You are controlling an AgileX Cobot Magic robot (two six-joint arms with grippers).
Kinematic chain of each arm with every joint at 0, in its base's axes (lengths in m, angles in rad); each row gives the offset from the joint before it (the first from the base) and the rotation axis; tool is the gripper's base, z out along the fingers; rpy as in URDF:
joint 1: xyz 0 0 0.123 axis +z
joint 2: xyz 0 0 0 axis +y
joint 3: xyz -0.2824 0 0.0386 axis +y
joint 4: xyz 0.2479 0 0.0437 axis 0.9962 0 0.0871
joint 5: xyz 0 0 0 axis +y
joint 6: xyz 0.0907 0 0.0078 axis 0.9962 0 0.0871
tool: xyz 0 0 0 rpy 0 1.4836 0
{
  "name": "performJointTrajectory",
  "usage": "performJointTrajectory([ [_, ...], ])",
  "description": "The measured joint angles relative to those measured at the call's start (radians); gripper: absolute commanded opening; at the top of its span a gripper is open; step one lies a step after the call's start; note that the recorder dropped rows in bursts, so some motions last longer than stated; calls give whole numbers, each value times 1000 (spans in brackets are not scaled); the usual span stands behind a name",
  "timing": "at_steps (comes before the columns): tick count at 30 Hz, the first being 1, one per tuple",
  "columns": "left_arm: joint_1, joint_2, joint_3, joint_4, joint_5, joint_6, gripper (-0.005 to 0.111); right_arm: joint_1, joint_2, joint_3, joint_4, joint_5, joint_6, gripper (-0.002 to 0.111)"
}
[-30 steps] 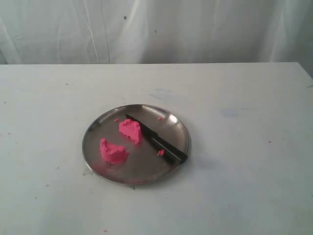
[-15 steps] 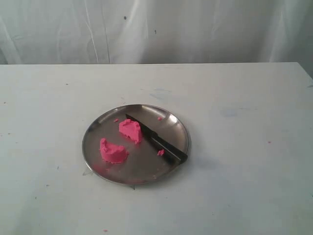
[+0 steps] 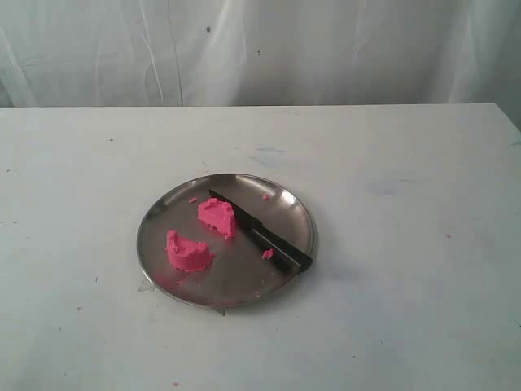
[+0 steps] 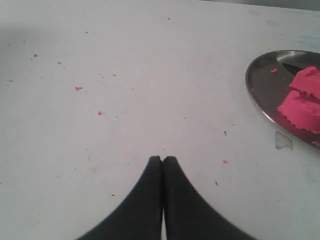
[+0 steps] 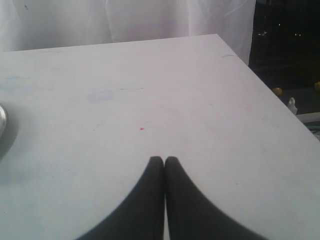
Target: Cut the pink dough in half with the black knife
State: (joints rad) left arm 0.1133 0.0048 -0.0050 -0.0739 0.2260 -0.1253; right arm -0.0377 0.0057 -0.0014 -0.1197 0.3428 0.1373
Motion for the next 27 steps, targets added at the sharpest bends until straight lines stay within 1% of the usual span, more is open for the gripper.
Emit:
performJointTrajectory([
  [6, 0, 0, 0, 12, 2, 39, 0, 0, 0, 0, 0, 0, 0, 0],
  [27, 0, 0, 0, 12, 2, 51, 0, 8, 0, 0, 0, 0, 0, 0],
])
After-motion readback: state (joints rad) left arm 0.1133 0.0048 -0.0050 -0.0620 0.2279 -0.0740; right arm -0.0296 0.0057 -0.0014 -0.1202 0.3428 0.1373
